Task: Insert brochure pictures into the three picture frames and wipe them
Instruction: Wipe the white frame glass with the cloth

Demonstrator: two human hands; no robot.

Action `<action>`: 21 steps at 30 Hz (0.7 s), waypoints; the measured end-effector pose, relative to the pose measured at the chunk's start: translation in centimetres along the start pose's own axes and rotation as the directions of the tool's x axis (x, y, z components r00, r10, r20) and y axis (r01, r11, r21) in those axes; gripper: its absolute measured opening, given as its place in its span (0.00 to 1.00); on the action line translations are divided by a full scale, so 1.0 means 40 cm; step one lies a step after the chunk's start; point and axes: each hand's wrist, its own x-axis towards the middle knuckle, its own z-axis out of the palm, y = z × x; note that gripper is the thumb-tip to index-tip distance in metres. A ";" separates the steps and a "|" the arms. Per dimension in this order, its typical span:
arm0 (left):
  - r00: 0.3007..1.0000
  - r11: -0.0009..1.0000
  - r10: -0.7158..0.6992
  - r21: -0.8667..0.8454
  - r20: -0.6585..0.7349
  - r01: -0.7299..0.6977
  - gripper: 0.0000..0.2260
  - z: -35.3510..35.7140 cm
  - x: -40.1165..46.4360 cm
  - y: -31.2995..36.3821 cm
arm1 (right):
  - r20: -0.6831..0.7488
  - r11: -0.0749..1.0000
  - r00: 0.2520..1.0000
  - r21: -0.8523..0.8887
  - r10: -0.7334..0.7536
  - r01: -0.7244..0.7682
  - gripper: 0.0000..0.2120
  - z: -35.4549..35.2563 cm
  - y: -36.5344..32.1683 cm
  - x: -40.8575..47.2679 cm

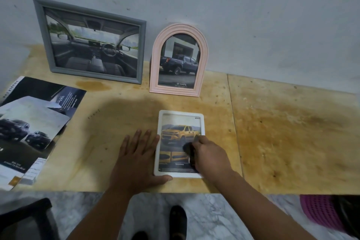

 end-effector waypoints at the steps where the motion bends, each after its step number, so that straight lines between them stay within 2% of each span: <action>1: 1.000 1.000 -0.001 0.000 0.010 0.001 0.57 -0.001 -0.001 0.000 | 0.010 1.000 1.000 0.021 -0.003 0.003 0.15 0.014 -0.018 -0.027; 5: 1.000 1.000 -0.002 -0.010 0.004 0.002 0.56 0.001 -0.003 0.000 | 0.061 0.996 0.998 0.092 -0.025 0.020 0.18 0.060 -0.047 -0.092; 7: 1.000 1.000 0.000 -0.007 -0.018 0.000 0.56 0.000 -0.005 0.000 | 0.110 0.961 0.993 0.275 -0.029 -0.002 0.12 0.041 -0.016 -0.064; 9: 0.999 1.000 0.007 -0.004 -0.040 -0.008 0.55 0.000 -0.005 0.001 | 0.190 0.802 0.981 0.580 0.038 -0.143 0.12 -0.011 0.038 -0.037; 10: 0.999 1.000 0.007 -0.002 -0.047 -0.007 0.56 -0.002 -0.003 0.002 | 0.164 0.694 0.979 0.692 0.119 -0.200 0.12 -0.035 0.073 -0.030; 11: 0.998 1.000 0.006 0.002 -0.055 -0.006 0.56 -0.002 -0.001 0.004 | 0.081 0.619 0.969 0.756 0.234 -0.213 0.12 -0.055 0.115 -0.027; 12: 0.998 1.000 0.004 0.007 -0.065 -0.004 0.56 -0.002 0.001 0.005 | -0.037 0.614 0.939 0.765 0.342 -0.194 0.12 -0.066 0.155 -0.029; 14: 0.997 1.000 0.004 0.021 -0.071 -0.003 0.56 0.000 0.002 0.007 | -0.197 0.658 0.862 0.728 0.468 -0.191 0.15 -0.044 0.234 -0.053; 15: 0.998 1.000 0.008 0.026 -0.069 -0.006 0.56 0.003 0.001 0.008 | -0.194 0.678 0.851 0.698 0.489 -0.230 0.18 -0.022 0.265 -0.074; 16: 0.998 1.000 0.009 0.027 -0.066 -0.008 0.56 0.006 0.001 0.008 | -0.158 0.741 0.864 0.600 0.478 -0.301 0.22 0.009 0.286 -0.094; 18: 0.999 1.000 0.003 0.016 -0.051 -0.002 0.55 0.005 0.000 0.009 | -0.090 0.888 0.904 0.250 0.418 -0.385 0.29 0.076 0.294 -0.136; 19: 0.999 1.000 -0.002 0.008 -0.042 0.002 0.55 0.005 -0.001 0.009 | -0.065 0.915 0.917 0.119 0.394 -0.385 0.32 0.102 0.291 -0.148; 21: 1.000 1.000 -0.017 -0.012 -0.025 0.016 0.56 0.007 -0.002 0.007 | -0.041 0.893 0.893 0.071 0.449 -0.445 0.36 0.098 0.268 -0.151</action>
